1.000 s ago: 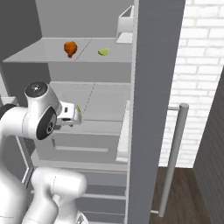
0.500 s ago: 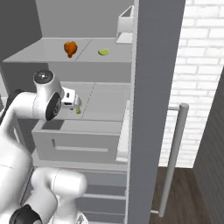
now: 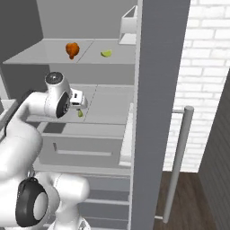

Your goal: Place one lemon wedge and one chicken drumstick in each tupperware on the nearby counter, to pack two identical lunches.

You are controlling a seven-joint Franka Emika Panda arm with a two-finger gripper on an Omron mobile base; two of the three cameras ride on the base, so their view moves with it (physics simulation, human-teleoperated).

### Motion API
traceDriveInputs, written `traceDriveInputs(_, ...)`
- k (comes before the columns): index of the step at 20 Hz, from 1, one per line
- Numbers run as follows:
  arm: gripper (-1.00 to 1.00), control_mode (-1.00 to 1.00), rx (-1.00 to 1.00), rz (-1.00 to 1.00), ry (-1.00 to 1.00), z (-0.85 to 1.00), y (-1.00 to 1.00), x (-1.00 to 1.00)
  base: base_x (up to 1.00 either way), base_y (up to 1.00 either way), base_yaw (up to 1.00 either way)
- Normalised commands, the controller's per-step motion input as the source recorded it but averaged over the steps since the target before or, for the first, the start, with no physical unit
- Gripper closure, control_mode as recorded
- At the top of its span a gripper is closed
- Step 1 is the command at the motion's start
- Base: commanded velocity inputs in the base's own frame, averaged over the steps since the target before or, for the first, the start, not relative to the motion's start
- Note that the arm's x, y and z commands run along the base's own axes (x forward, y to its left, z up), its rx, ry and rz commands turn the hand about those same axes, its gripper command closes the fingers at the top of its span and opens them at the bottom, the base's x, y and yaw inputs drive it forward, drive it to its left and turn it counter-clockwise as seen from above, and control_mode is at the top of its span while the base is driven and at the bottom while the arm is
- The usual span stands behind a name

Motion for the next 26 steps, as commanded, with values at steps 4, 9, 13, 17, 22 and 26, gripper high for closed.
traceDriveInputs(4,-1.0,-1.0,0.0,0.0,0.0,-0.44,0.0,0.42,0.0,0.0,0.0)
traceDriveInputs(9,-1.0,-1.0,0.0,0.0,0.0,-0.19,0.02,0.56,0.0,0.0,0.0)
traceDriveInputs(13,-1.0,-1.0,0.0,0.0,0.02,-0.12,0.08,0.32,0.0,0.0,0.0)
traceDriveInputs(17,-1.0,-1.0,0.0,0.0,0.08,-0.36,0.0,0.02,0.0,0.0,0.0)
traceDriveInputs(22,-1.0,-1.0,0.0,0.0,0.01,-0.2,0.04,0.33,0.0,0.0,0.0)
traceDriveInputs(26,-1.0,-1.0,0.0,0.0,0.0,-0.22,0.04,0.3,0.0,0.0,0.0)
